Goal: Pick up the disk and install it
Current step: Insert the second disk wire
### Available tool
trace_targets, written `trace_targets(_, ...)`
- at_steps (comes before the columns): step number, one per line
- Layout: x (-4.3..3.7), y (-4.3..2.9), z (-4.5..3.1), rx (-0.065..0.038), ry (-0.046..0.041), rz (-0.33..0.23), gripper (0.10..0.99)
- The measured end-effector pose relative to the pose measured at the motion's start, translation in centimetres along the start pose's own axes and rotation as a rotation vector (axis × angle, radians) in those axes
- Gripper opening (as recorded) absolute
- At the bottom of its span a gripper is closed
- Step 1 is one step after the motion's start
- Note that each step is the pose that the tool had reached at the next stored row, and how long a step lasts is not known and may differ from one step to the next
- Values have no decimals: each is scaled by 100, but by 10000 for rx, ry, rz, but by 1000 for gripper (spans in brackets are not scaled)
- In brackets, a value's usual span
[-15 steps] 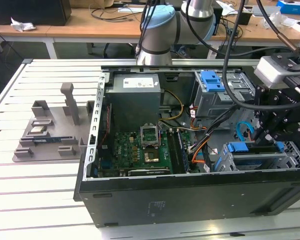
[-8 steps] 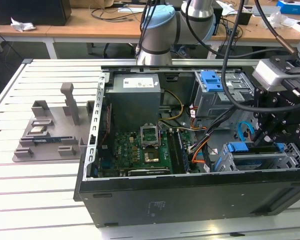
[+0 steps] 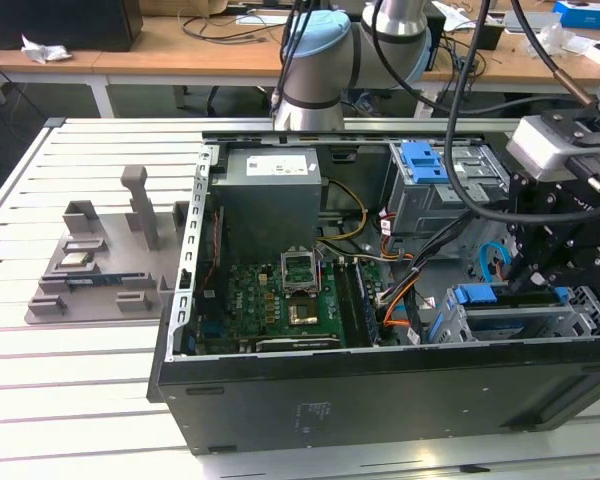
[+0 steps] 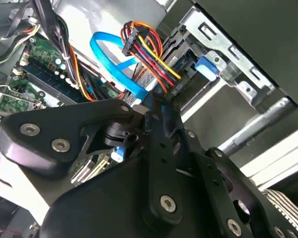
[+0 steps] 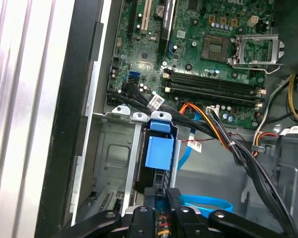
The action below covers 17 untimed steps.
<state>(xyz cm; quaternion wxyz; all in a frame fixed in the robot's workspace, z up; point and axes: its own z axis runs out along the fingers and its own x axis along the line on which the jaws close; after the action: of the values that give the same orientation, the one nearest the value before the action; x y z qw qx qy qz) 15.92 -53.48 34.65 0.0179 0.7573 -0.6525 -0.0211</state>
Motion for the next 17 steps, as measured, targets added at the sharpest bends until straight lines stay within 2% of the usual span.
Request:
trace_targets(3, -46, -1, -106, 5, 2, 1, 220)
trace_targets(4, -56, -1, -130, 6, 3, 1, 157)
trace_targets(5, -86, -1, -202, 9, 3, 1, 102)
trace_targets(7, -110, -1, -277, 11, 4, 0, 106)
trace_targets(10, -115, 1, -327, 12, 2, 0, 106)
trace_targets(17, -115, 2, -341, 12, 3, 1, 106)
